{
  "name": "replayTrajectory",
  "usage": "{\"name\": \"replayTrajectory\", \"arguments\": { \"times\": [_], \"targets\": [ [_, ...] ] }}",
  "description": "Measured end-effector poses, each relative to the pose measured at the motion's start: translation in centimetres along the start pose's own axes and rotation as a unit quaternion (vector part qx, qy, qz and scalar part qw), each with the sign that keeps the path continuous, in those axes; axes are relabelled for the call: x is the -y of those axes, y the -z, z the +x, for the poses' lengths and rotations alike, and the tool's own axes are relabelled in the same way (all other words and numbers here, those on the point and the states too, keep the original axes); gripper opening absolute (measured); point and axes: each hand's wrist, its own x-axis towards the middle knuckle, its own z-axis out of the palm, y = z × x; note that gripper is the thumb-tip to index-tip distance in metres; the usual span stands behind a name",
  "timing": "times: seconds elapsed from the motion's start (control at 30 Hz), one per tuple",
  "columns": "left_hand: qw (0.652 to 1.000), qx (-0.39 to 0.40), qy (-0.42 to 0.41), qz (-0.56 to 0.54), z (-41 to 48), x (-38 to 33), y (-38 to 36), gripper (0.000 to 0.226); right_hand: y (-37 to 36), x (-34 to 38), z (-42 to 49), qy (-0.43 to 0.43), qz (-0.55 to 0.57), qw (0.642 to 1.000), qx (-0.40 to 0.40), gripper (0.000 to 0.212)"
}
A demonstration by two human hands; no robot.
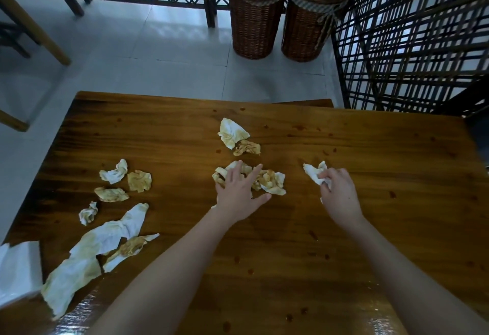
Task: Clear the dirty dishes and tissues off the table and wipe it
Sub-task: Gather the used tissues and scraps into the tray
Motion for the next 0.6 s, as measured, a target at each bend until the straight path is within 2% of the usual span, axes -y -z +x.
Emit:
{"name": "replayTrajectory", "arguments": {
  "times": [0.1,0.23,0.43,0.6],
  "targets": [
    [0.999,0.010,-0.019,0.030,0.8,-0.8,-0.7,0.077,0.3,-1.3,-1.0,-0.027,0.000,1.000,0.005,0.026],
    [0.999,0.013,-0.003,0.043,1.5,-1.3,-1.3,0.067,0.7,-2.4,-1.9,-0.037,-0.012,0.999,0.006,0.026],
    [0.997,-0.076,-0.007,0.011,1.4,-2.4,-1.9,0.028,1.0,-3.7,-3.2,-0.062,-0.012,0.998,0.002,0.025],
    [0.992,-0.110,-0.057,0.011,1.1,-2.5,-1.6,0.012,1.4,-4.6,-4.5,-0.075,-0.010,0.997,-0.002,0.026]
  ]
}}
